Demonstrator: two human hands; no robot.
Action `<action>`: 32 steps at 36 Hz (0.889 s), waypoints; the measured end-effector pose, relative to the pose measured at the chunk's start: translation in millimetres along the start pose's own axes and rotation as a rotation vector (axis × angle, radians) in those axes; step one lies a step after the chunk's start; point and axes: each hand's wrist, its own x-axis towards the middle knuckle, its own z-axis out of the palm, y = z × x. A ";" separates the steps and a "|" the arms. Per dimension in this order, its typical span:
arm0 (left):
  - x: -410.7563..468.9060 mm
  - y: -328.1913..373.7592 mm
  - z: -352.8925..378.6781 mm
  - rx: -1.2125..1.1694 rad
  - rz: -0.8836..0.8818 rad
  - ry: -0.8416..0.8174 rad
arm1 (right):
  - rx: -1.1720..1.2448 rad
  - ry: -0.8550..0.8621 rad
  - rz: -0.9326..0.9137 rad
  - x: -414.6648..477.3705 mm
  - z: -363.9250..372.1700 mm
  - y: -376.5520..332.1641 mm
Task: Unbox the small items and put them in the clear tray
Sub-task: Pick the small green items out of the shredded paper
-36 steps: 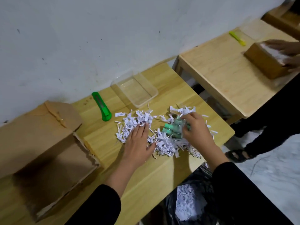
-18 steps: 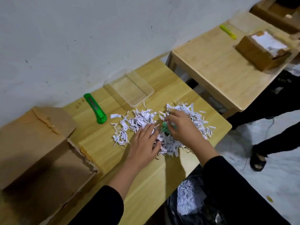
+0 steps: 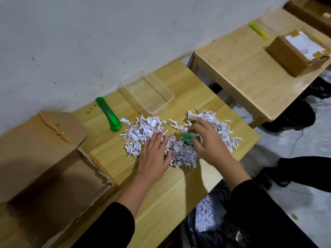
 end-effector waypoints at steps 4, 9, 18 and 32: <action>-0.5 -0.2 -0.6 -0.004 -0.002 0.004 | -0.138 -0.094 -0.015 6.5 17.9 5.7; -2.1 -0.7 -2.7 -0.026 0.005 -0.004 | -0.225 -0.110 0.051 11.6 22.4 14.8; -1.0 0.1 -4.0 -0.054 0.002 -0.009 | -0.169 -0.146 0.092 22.7 16.3 12.3; 14.1 13.0 -6.1 -0.015 -0.003 -0.032 | 0.061 0.134 0.054 54.4 -41.8 1.4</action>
